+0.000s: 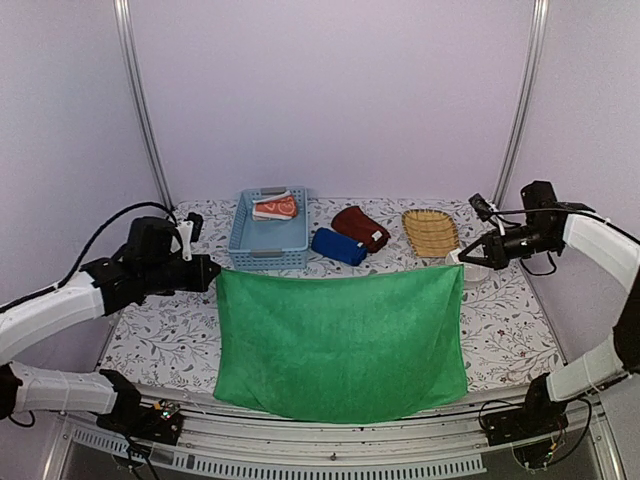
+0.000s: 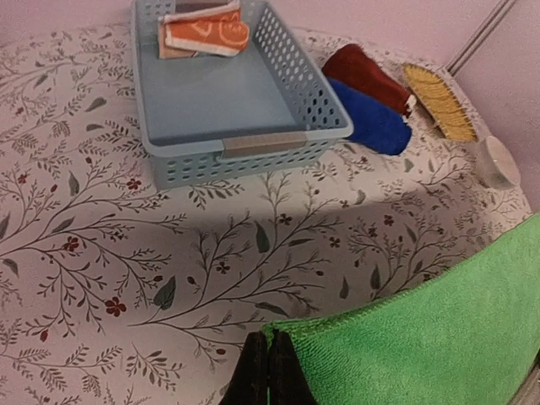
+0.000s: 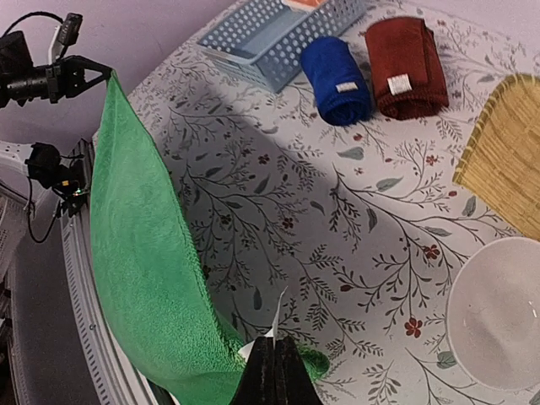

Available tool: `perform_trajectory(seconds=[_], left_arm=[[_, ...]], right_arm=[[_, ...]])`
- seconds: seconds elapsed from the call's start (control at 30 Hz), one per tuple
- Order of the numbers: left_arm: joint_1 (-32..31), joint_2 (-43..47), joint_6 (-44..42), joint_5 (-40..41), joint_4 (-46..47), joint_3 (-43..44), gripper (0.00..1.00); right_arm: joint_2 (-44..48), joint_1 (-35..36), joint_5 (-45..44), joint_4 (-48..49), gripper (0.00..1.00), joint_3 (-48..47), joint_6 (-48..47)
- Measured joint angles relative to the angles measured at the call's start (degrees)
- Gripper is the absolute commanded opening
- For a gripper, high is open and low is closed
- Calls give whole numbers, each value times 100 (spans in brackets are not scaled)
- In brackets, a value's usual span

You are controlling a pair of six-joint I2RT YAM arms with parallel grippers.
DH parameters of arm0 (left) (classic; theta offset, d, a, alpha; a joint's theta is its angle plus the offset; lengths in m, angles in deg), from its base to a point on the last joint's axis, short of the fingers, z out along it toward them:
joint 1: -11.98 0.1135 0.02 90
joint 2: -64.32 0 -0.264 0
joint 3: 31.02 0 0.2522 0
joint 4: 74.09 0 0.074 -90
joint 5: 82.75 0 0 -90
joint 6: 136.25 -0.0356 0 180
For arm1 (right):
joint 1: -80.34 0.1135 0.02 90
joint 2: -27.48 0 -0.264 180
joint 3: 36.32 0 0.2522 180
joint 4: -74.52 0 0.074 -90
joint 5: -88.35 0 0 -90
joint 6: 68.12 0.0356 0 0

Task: Roll the towels
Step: Flatten out the towel at the center of the board, then smooth out the towel at the center of the board.

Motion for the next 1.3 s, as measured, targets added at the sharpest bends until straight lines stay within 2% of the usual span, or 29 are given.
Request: perform_trajectory(seconds=[0.03,0.07,0.13,0.23,0.3,0.4,0.6,0.8,0.9,0.97,1.3], left_arm=[[92,-468,-2,9,74,-4,0],[225,-929,-4,15,216,0,0],[542,-1777,-13,22,452,74,16],[1014,-3099,-46,9,605,542,31],[1172,-3628,-76,15,693,839,42],[1176,-3654,-74,-33,748,922,44],[964,-2894,35,-205,713,817,37],[413,-2391,177,-682,374,614,24],[260,-2522,188,-879,85,542,10],[236,-2723,140,-868,-31,533,4],[348,-4157,24,-1147,-227,918,2]], right_arm=[[-505,11,-136,166,2,-4,28],[-909,33,-256,308,8,-48,52],[-1891,81,-557,553,18,-363,116],[-3340,136,-986,837,35,-1429,315],[-3842,138,-1123,1029,44,-1937,479],[-3805,136,-1152,1154,45,-2070,688],[-2673,192,-1012,1187,44,-1429,605],[-1735,603,-1005,542,42,-719,-402],[-1484,866,-1147,164,39,-289,-997],[-1390,1038,-1294,-39,38,-26,-1292],[-1329,2103,-2253,-350,36,1054,-2227]])
